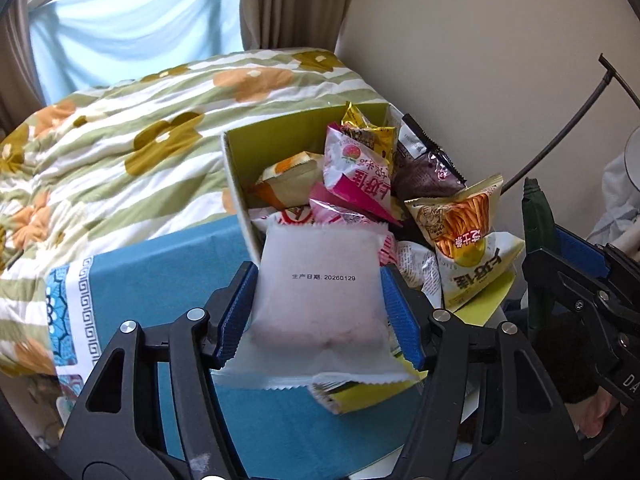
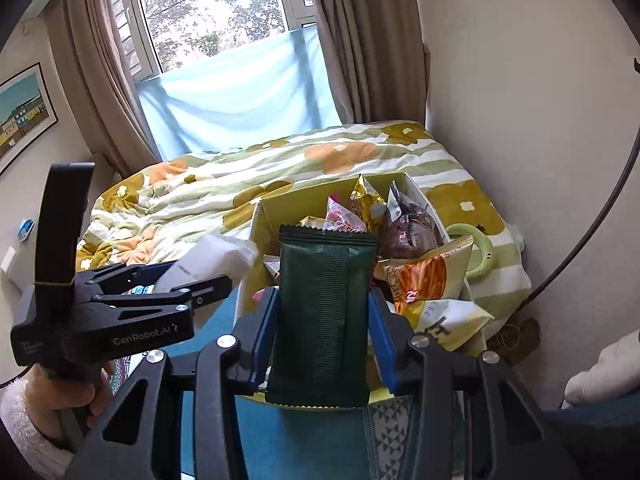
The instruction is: Organize snacks
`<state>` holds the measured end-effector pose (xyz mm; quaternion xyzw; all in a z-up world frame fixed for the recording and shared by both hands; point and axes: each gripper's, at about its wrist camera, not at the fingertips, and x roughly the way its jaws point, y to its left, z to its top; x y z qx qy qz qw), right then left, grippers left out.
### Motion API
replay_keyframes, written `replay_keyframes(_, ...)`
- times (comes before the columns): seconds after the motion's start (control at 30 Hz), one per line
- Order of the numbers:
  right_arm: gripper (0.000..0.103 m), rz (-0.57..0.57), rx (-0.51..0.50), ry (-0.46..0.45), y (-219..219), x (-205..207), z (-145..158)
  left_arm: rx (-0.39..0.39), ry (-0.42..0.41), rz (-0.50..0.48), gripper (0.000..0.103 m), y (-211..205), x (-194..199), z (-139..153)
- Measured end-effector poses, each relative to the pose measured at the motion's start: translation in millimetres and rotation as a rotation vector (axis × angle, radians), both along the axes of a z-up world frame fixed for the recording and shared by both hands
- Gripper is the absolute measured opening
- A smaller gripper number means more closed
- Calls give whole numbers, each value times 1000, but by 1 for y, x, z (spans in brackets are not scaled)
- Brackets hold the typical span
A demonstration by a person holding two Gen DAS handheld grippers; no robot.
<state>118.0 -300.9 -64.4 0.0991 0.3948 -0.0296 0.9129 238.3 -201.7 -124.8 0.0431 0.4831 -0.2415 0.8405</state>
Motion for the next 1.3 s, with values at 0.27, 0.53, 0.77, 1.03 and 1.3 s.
replay_keyframes(0.27,40,163,19,68,-47,24,-25,44,57,108,52,-40,-11,-33)
replay_keyframes(0.53,40,240,58,66,-61,30,-31,149,-61,175,102,-21,-37,-14)
replay_keyframes(0.77,40,319,76,82,-52,37,-34,111,-24,295,102,22,-53,-11)
replay_keyframes(1.03,40,367,101,153,-30,57,-61,143,1,356,102,38,-65,-19)
replay_keyframes(1.3,101,321,80,133,-31,45,-67,160,-3,361,102,48,-86,-23)
